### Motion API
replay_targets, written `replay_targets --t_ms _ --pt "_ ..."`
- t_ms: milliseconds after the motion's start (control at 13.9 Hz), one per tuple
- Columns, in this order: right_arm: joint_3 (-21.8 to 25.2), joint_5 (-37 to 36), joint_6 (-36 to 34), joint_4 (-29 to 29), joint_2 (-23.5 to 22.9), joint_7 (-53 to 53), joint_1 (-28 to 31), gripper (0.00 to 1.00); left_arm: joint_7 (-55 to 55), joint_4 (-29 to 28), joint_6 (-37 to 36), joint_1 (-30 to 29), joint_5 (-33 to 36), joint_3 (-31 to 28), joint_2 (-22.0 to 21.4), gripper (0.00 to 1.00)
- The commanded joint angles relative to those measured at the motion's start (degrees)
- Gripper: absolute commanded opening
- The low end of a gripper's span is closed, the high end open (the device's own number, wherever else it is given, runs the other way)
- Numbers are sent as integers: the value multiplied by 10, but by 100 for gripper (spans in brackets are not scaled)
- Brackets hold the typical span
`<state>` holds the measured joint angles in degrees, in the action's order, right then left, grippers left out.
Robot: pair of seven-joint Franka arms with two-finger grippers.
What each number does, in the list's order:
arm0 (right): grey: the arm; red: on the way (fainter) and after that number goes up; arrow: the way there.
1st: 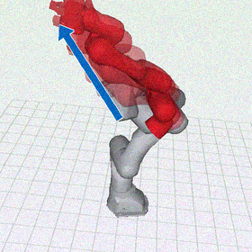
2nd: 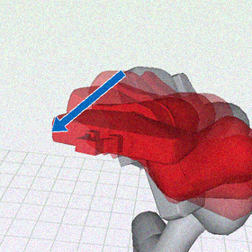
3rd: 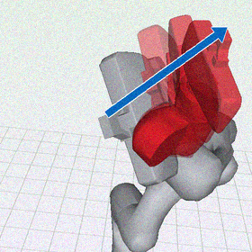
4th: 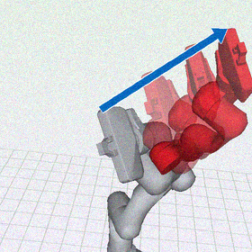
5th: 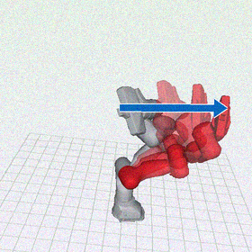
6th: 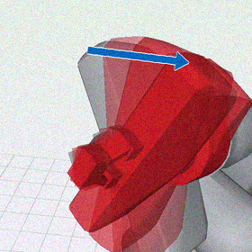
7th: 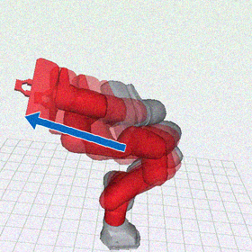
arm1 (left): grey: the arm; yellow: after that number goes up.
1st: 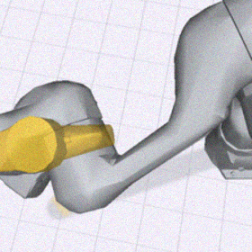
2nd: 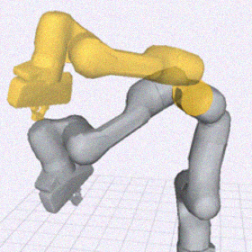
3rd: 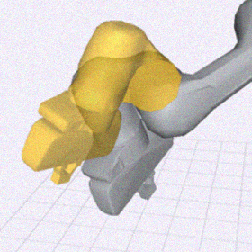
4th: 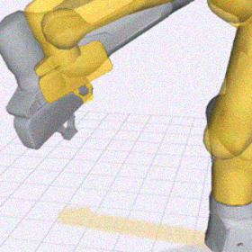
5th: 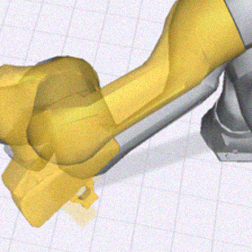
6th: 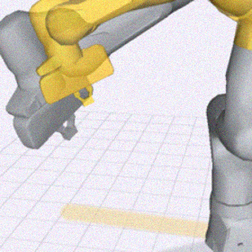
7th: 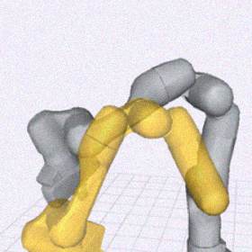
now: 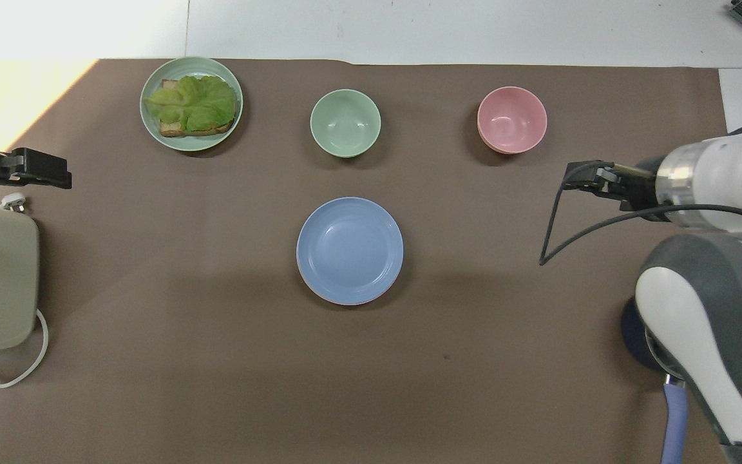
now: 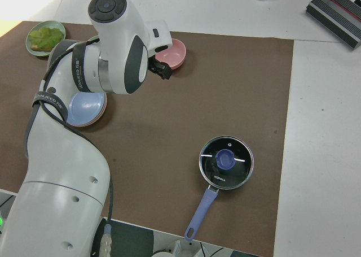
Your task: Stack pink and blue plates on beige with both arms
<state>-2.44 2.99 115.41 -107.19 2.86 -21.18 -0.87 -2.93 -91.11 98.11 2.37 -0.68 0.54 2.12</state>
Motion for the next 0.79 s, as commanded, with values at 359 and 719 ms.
replay_targets --t_ms 359,719 --pt "-10 -69 -240 205 -37 43 59 100 6 -2 -7 -6 9 4 -4 100" --pt "-14 -62 -288 222 -38 83 54 100 6 -2 -7 -6 9 4 -4 100"
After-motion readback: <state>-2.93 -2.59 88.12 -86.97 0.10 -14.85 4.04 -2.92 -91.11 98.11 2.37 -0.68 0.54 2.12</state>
